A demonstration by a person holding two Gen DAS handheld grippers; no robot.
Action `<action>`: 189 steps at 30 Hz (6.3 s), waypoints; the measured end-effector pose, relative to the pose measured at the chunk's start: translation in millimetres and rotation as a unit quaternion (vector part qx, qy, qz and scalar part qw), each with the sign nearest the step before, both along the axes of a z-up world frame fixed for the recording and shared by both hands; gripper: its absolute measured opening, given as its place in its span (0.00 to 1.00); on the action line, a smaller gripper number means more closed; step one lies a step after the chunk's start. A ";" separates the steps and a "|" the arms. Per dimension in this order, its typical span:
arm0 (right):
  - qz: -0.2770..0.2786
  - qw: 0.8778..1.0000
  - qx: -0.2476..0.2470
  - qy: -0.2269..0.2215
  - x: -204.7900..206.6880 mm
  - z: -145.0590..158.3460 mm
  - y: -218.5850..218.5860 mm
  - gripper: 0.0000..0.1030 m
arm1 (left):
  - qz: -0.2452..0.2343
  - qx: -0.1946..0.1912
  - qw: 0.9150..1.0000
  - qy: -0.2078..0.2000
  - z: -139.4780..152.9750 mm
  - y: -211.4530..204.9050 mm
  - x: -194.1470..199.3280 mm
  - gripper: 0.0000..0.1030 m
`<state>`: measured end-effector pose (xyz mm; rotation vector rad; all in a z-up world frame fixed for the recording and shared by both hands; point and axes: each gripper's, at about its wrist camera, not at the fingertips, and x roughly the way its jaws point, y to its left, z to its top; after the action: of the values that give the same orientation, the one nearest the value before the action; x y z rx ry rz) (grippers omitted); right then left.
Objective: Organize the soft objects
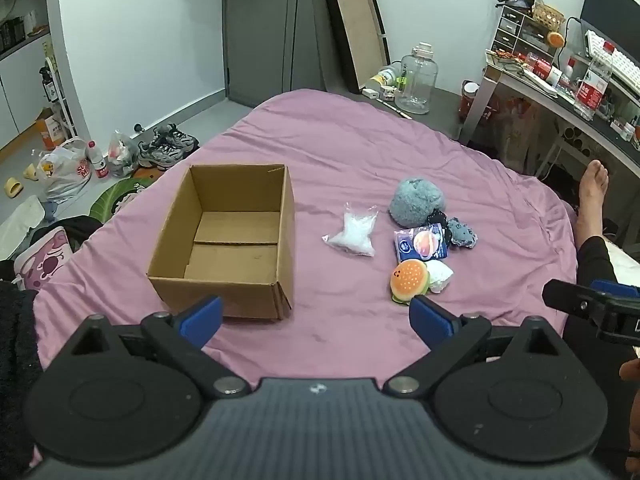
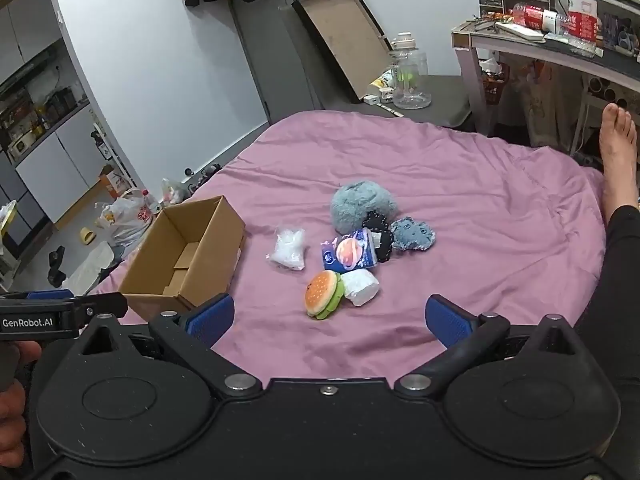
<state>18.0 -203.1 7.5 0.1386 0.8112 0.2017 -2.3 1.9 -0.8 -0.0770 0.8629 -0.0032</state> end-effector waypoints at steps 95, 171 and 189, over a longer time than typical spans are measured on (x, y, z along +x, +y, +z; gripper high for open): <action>-0.019 0.999 0.013 0.038 51.3 -69.2 -18.5 1.00 | -0.049 -0.012 0.997 0.053 -53.2 -29.0 71.0 0.96; -0.015 0.987 0.076 0.139 136.9 -133.8 -9.1 0.39 | 0.062 -0.156 0.977 0.128 -102.1 -2.5 136.7 0.38; -0.022 0.995 0.078 0.056 124.9 -76.7 36.0 0.40 | 0.032 -0.098 0.993 0.061 -64.1 33.2 130.7 0.38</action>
<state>142.9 -167.1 -69.2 0.3163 0.9037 0.2175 128.4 35.1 -64.9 -0.2918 0.9796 -0.0230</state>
